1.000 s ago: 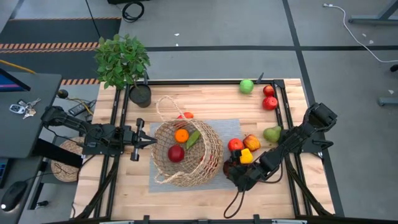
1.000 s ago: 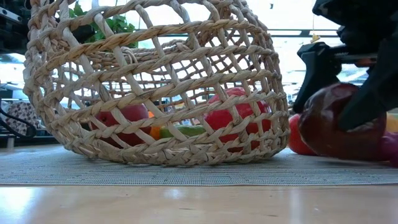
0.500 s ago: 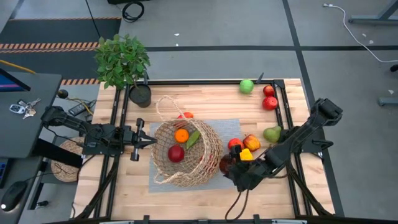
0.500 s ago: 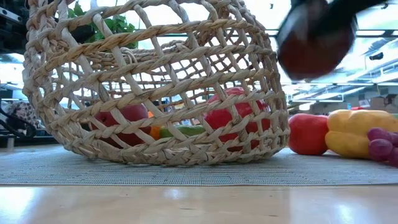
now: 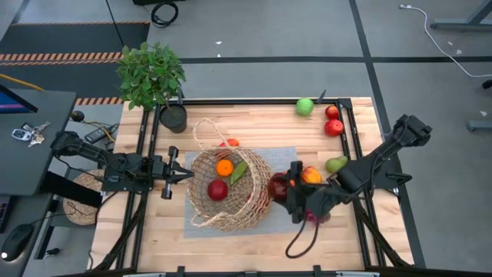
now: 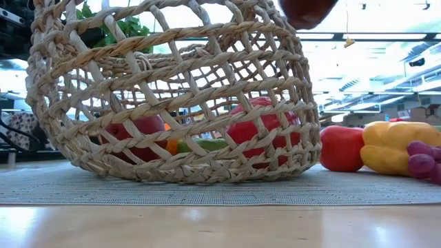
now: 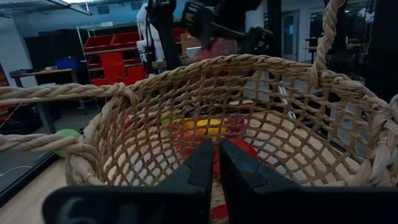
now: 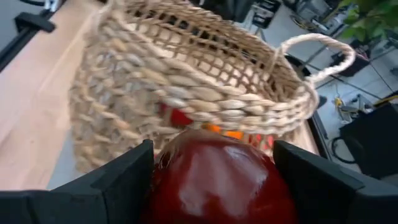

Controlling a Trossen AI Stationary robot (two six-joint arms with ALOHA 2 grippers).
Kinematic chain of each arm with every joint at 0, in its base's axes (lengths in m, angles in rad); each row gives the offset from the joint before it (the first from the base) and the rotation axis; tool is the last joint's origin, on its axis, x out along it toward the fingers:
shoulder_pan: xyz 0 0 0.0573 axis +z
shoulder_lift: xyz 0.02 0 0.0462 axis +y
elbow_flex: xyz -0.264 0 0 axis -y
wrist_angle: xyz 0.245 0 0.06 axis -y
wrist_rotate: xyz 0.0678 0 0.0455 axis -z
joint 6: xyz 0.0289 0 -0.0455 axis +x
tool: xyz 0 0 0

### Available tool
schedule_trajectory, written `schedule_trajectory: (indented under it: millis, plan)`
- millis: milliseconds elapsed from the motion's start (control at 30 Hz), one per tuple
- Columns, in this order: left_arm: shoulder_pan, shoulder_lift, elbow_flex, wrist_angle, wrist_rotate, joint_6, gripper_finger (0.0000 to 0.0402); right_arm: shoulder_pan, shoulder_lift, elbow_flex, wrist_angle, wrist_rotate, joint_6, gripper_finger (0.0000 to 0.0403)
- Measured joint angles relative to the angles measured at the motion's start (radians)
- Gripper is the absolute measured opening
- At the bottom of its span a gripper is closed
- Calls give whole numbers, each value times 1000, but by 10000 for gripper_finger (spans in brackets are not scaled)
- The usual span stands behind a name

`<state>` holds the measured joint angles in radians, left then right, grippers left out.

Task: Build produce basket
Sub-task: Put the red apple into the brown woven basket

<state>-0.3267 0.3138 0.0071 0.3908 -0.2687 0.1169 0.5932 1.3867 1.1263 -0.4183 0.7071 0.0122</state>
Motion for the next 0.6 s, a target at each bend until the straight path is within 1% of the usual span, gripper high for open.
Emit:
schedule_trajectory:
  millis: [133, 333, 500, 600]
  plan:
    - [0, 0, 0, 0, 0, 0, 34, -26, 1, 0, 2, -5, -6, 327]
    - [0, 0, 0, 0, 0, 0, 28, -47, 2, 0, 3, -46, -6, 327]
    - [0, 0, 0, 0, 0, 0, 33, -47, 2, 0, 3, -60, 5, 327]
    - [0, 0, 0, 0, 0, 0, 36, -49, 2, 0, 25, -64, -16, 327]
